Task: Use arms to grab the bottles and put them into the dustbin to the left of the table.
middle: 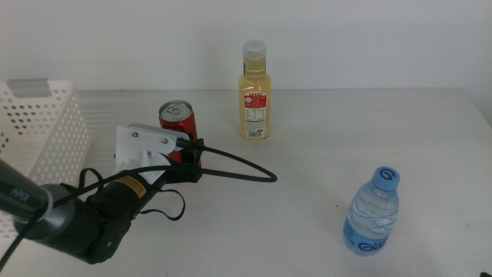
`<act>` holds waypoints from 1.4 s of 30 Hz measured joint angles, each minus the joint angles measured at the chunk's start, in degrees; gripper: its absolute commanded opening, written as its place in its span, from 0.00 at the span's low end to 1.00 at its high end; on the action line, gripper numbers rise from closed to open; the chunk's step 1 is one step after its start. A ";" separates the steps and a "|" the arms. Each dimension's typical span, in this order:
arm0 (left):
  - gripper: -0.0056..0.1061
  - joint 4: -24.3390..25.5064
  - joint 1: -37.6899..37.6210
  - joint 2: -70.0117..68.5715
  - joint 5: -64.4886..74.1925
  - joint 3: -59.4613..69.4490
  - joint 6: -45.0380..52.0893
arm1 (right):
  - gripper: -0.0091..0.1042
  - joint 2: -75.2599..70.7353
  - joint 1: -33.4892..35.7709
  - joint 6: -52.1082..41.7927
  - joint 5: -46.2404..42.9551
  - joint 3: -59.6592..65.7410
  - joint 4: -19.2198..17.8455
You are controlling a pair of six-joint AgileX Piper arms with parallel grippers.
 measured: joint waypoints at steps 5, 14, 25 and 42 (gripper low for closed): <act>0.76 -0.79 0.00 2.49 0.00 -2.35 0.00 | 0.78 0.00 0.00 0.00 0.00 0.00 0.00; 0.72 -0.98 0.00 4.80 -0.29 -6.28 0.00 | 0.78 0.00 0.00 0.00 0.00 0.00 0.00; 0.14 -1.93 0.00 4.80 -0.14 -7.34 0.17 | 0.78 0.00 0.00 0.00 0.00 0.00 0.00; 0.01 1.42 0.00 -12.88 24.92 -2.19 -1.32 | 0.78 0.00 0.00 0.00 0.00 0.00 0.00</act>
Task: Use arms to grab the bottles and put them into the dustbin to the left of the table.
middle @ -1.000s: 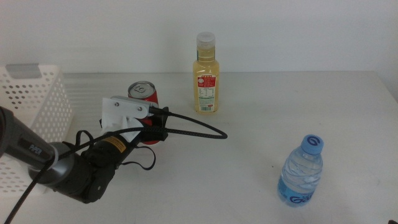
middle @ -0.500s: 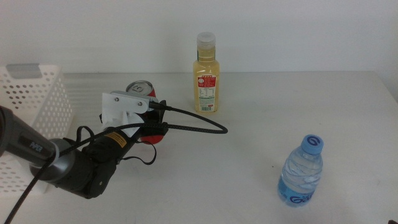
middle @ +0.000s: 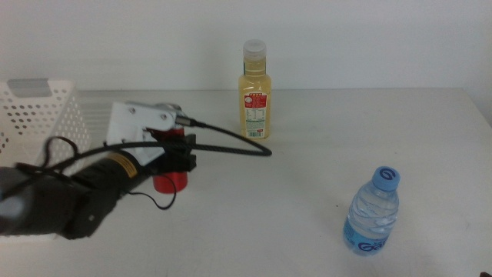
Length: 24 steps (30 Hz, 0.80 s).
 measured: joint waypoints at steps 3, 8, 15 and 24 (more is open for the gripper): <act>0.01 0.21 0.00 -5.99 4.78 0.04 -0.04 | 0.78 0.00 0.00 0.00 0.00 0.00 0.00; 0.01 0.16 0.00 -15.21 16.56 -0.07 -0.10 | 0.78 0.00 0.00 0.00 0.00 0.00 0.00; 0.01 -0.21 0.00 -21.38 38.01 -4.34 -1.48 | 0.78 0.00 0.00 0.00 0.00 0.00 0.00; 0.01 -1.55 0.89 -22.36 64.92 -18.20 -1.57 | 0.78 0.00 0.00 0.00 0.00 0.00 0.00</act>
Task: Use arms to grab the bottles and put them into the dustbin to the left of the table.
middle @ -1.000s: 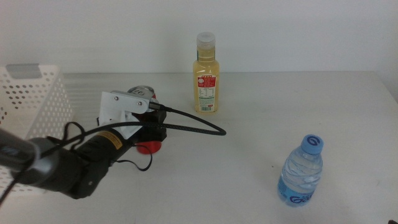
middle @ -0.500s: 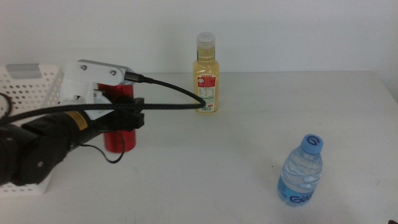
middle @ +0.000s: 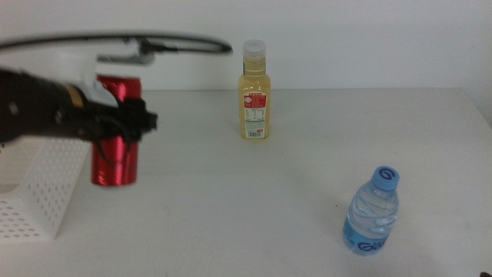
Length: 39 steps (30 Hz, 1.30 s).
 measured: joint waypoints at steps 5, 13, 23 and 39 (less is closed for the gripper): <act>0.01 -0.17 5.29 1.48 11.70 -10.48 0.43 | 0.78 0.00 0.00 0.00 0.00 0.00 0.00; 0.01 -4.10 18.94 7.95 32.17 -25.25 12.12 | 0.78 0.00 0.00 0.00 0.00 0.00 0.00; 0.01 -6.97 32.34 15.72 34.76 -31.05 23.41 | 0.78 0.00 0.00 0.00 0.00 0.00 0.00; 0.01 -2.63 33.35 33.95 29.59 -31.61 22.71 | 0.78 0.00 0.00 0.00 0.00 0.00 0.00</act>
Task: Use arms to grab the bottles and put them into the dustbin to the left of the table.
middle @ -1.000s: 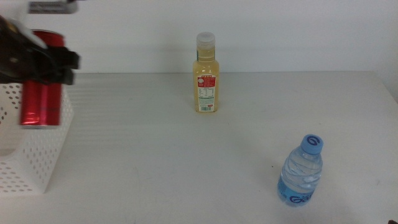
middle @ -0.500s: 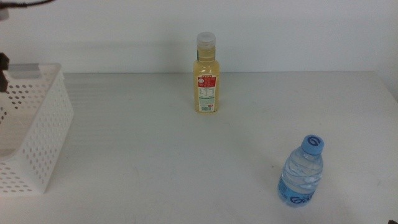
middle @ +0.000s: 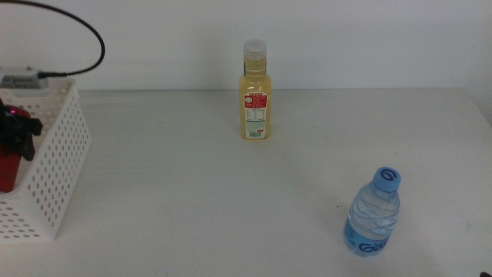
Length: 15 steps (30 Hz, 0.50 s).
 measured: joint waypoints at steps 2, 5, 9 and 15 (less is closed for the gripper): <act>0.02 1.17 0.00 1.22 -0.21 0.00 -0.97 | 0.78 0.00 0.00 0.00 0.00 0.00 0.00; 0.08 2.37 0.00 2.31 -0.56 0.00 -2.01 | 0.78 0.00 0.00 0.00 0.00 0.00 0.00; 0.28 2.49 0.00 3.12 -0.67 -0.11 -2.02 | 0.78 0.00 0.00 0.00 0.00 0.00 0.00; 0.71 2.62 0.00 4.48 -0.43 -0.44 -2.02 | 0.78 0.00 0.00 0.00 0.00 0.00 0.00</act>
